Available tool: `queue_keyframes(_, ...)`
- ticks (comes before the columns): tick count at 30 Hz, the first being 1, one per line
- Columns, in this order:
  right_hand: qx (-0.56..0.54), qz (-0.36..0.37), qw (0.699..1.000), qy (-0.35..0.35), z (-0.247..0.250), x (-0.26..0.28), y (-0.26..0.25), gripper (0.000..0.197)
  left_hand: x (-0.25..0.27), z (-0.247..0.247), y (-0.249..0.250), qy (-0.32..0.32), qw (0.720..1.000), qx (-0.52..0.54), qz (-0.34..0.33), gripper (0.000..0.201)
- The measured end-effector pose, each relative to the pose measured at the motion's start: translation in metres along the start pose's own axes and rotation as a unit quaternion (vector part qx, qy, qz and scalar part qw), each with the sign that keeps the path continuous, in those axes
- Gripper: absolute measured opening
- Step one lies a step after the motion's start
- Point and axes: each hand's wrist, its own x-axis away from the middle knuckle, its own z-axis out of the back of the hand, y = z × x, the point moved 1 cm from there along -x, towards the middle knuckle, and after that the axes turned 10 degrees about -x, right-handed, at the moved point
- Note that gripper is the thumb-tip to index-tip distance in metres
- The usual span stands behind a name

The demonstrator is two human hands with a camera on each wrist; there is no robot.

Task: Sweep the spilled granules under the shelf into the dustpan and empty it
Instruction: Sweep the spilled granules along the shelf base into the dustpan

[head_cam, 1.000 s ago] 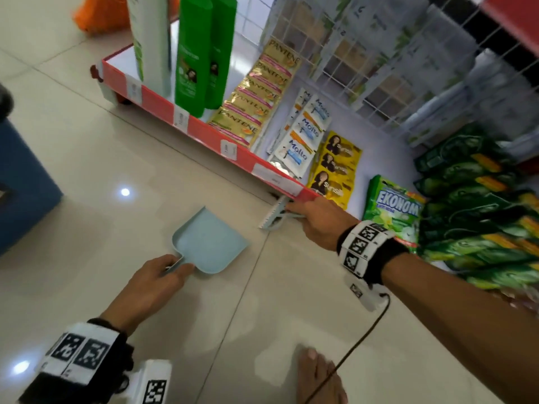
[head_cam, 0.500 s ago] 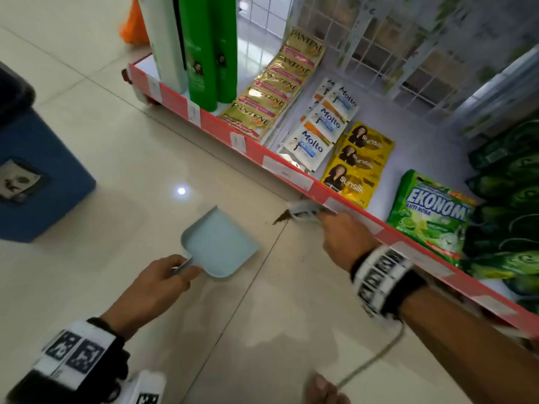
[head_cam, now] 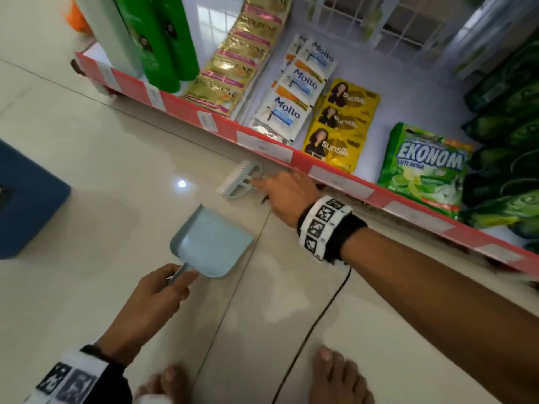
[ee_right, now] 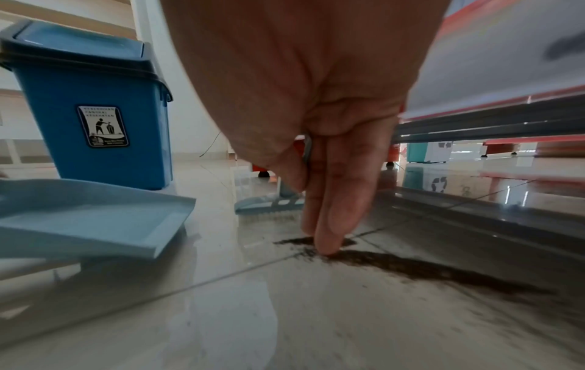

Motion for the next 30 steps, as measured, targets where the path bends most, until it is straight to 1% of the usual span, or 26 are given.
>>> queue_keyframes(2,-0.011,-0.012,1.0,-0.017,-0.002,0.015,0.018,0.048,0.001,-0.005,-0.001,-0.003,0.999,-0.037,-0.008,0.031)
queue_keyframes(6,-0.018,-0.051,0.998,-0.034,0.014,0.065,0.062,0.064,0.0,-0.01,-0.002,-0.014,0.997,-0.075,-0.022,0.029)
queue_keyframes(8,-0.009,-0.053,0.998,-0.039,0.023,0.081,0.071,0.06,-0.002,-0.012,0.0,-0.022,0.996,-0.08,-0.03,0.03)
queue_keyframes(10,-0.008,-0.045,0.999,-0.027,0.03,0.084,0.07,0.054,-0.004,-0.015,0.004,-0.03,0.996,-0.08,-0.034,0.03)
queue_keyframes(12,-0.031,-0.017,0.999,0.02,0.032,0.075,0.057,0.049,-0.006,-0.019,0.007,-0.036,0.995,-0.082,-0.033,0.032)
queue_keyframes(14,-0.063,0.019,0.996,0.052,0.027,0.057,0.039,0.05,-0.006,-0.021,0.011,-0.038,0.995,-0.083,-0.036,0.032)
queue_keyframes(16,-0.08,0.036,0.995,0.05,0.017,0.034,0.023,0.053,-0.006,-0.021,0.012,-0.038,0.994,-0.086,-0.047,0.03)
queue_keyframes(19,-0.062,0.026,0.998,0.011,0.005,0.014,0.016,0.055,-0.005,-0.021,0.011,-0.037,0.994,-0.085,-0.055,0.029)
queue_keyframes(21,-0.054,0.0,0.998,-0.019,0.004,0.022,0.026,0.053,-0.004,-0.021,0.011,-0.035,0.995,-0.08,-0.056,0.026)
queue_keyframes(23,-0.048,-0.029,0.998,-0.036,0.009,0.043,0.042,0.05,-0.003,-0.021,0.012,-0.038,0.995,-0.077,-0.058,0.025)
queue_keyframes(25,-0.042,-0.059,0.997,-0.025,0.017,0.071,0.062,0.048,-0.002,-0.021,0.012,-0.042,0.994,-0.078,-0.06,0.026)
queue_keyframes(27,-0.036,-0.066,0.997,-0.01,0.024,0.091,0.071,0.045,-0.001,-0.017,0.01,-0.039,0.995,-0.072,-0.058,0.027)
queue_keyframes(30,-0.069,-0.035,0.997,0.03,0.032,0.097,0.069,0.041,-0.001,-0.012,0.009,-0.033,0.996,-0.069,-0.05,0.031)
